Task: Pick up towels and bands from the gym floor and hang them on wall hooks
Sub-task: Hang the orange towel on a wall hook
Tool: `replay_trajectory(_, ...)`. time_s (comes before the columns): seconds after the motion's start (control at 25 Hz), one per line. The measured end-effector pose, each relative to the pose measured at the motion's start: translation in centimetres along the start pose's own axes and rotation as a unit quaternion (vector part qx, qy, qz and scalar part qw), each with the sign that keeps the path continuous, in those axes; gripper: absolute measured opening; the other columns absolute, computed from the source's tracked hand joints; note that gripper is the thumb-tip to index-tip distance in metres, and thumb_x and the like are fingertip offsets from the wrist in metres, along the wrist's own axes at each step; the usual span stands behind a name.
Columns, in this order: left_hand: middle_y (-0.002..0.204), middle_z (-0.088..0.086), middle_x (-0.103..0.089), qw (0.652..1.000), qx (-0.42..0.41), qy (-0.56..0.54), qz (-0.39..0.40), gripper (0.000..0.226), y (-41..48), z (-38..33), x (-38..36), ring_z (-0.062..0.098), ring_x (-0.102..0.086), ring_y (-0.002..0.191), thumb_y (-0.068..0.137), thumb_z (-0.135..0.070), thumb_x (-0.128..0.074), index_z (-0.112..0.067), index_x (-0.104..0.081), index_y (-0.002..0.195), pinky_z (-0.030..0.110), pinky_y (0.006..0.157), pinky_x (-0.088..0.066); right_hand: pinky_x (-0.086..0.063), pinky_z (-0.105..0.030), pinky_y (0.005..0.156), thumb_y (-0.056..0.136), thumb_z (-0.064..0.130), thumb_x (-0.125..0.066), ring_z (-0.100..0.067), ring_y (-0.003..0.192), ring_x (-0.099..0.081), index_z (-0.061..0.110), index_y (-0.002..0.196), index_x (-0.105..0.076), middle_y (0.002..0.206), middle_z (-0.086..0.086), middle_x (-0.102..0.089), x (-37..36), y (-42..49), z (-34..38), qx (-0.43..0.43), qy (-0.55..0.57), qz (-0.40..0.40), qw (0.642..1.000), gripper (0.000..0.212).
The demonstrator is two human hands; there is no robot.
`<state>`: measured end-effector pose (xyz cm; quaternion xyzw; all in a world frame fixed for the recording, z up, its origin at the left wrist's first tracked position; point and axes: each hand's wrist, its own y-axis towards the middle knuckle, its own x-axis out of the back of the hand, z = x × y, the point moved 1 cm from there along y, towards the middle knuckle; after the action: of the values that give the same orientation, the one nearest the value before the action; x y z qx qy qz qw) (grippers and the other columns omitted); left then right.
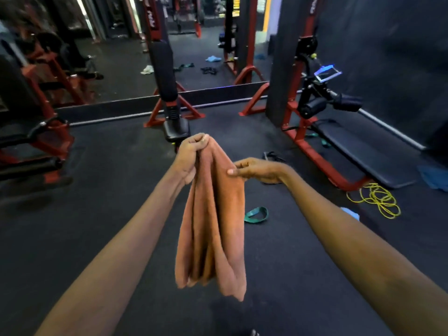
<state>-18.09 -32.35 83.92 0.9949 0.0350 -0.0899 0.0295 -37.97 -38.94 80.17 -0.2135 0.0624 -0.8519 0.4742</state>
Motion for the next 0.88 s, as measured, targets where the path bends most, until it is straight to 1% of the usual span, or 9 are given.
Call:
replay_trajectory(0.12,0.068,-0.005,-0.059,0.999,0.029,0.008,0.032,0.021,2.9,1.2,-5.6,0.006,-0.054,0.064,0.097,-0.010,-0.052,-0.014,-0.060,0.078,0.021,0.062,-0.044,-0.051,-0.032,0.094,0.096,0.040,-0.058,-0.017,0.105,-0.065,0.014,0.123,-0.067,0.118,-0.004,-0.070,3.7,-3.9,-3.7,-0.007,0.073,-0.061,0.995,0.038)
replay_trajectory(0.2,0.081,-0.001,-0.067,0.988,0.049,0.099,0.111,0.017,5.2,1.8,-8.2,0.008,-0.061,0.077,0.097,-0.017,-0.055,-0.009,-0.069,0.090,0.019,0.071,-0.049,-0.055,-0.028,0.083,0.095,0.039,-0.060,-0.016,0.102,-0.067,0.018,0.119,-0.067,0.114,-0.006,-0.070,6.7,-6.8,-4.4,0.019,0.164,-0.130,0.978,0.032)
replay_trajectory(0.32,0.077,-0.005,-0.066,0.920,0.081,0.262,0.280,0.022,7.2,2.5,-12.5,0.005,-0.058,0.073,0.092,-0.032,-0.064,-0.012,-0.072,0.087,0.015,0.065,-0.044,-0.050,-0.025,0.063,0.081,0.050,-0.074,-0.012,0.074,-0.057,0.021,0.090,-0.061,0.084,-0.002,-0.059,10.7,-11.2,-3.6,0.074,0.232,-0.220,0.945,0.033)
replay_trajectory(0.44,0.070,-0.003,-0.060,0.940,0.043,0.186,0.282,0.025,9.1,2.7,-19.6,0.006,-0.052,0.068,0.094,-0.028,-0.061,-0.010,-0.066,0.078,0.020,0.062,-0.041,-0.042,-0.029,0.066,0.093,0.043,-0.063,-0.020,0.076,-0.048,0.020,0.087,-0.059,0.082,-0.002,-0.052,14.8,-15.8,-6.1,0.060,0.174,-0.279,0.942,0.024)
replay_trajectory(0.56,0.077,0.004,-0.063,0.948,0.014,0.119,0.295,0.024,11.7,3.2,-28.2,0.011,-0.056,0.071,0.099,-0.023,-0.055,-0.006,-0.068,0.087,0.023,0.066,-0.045,-0.045,-0.038,0.081,0.095,0.041,-0.060,-0.021,0.090,-0.053,0.010,0.099,-0.068,0.094,-0.006,-0.060,17.9,-20.5,-10.4,0.008,0.121,-0.310,0.943,0.032)
replay_trajectory(0.64,0.076,0.004,-0.066,0.938,0.015,0.107,0.330,0.025,13.0,4.0,-33.5,0.009,-0.059,0.067,0.101,-0.020,-0.051,-0.004,-0.066,0.090,0.020,0.063,-0.048,-0.052,-0.030,0.082,0.099,0.030,-0.055,-0.019,0.091,-0.060,-0.003,0.111,-0.063,0.100,-0.010,-0.064,19.5,-23.1,-11.7,0.006,0.180,-0.361,0.915,0.036)
replay_trajectory(0.72,0.071,-0.002,-0.068,0.930,0.039,0.067,0.358,0.022,14.9,4.8,-38.8,0.005,-0.061,0.062,0.102,-0.014,-0.047,-0.005,-0.065,0.093,0.017,0.060,-0.052,-0.054,-0.021,0.067,0.102,0.019,-0.051,-0.010,0.076,-0.063,0.005,0.098,-0.063,0.087,-0.005,-0.065,22.1,-26.2,-12.4,0.027,0.220,-0.430,0.875,0.019)
replay_trajectory(0.8,0.078,0.000,-0.070,0.917,0.061,0.033,0.393,0.018,17.1,5.4,-43.8,0.006,-0.065,0.068,0.101,-0.010,-0.047,-0.005,-0.065,0.100,0.019,0.063,-0.054,-0.053,-0.021,0.067,0.102,0.018,-0.052,-0.010,0.074,-0.060,0.012,0.091,-0.063,0.082,-0.003,-0.063,25.6,-29.6,-12.9,0.040,0.213,-0.499,0.839,0.016)
replay_trajectory(0.88,0.092,0.007,-0.072,0.909,0.035,0.037,0.415,0.016,19.6,6.1,-49.1,0.013,-0.068,0.081,0.098,-0.012,-0.054,-0.006,-0.067,0.104,0.024,0.071,-0.056,-0.053,-0.029,0.075,0.102,0.020,-0.052,-0.018,0.081,-0.061,0.004,0.101,-0.064,0.089,-0.009,-0.064,29.3,-32.7,-13.0,0.041,0.195,-0.550,0.811,0.020)
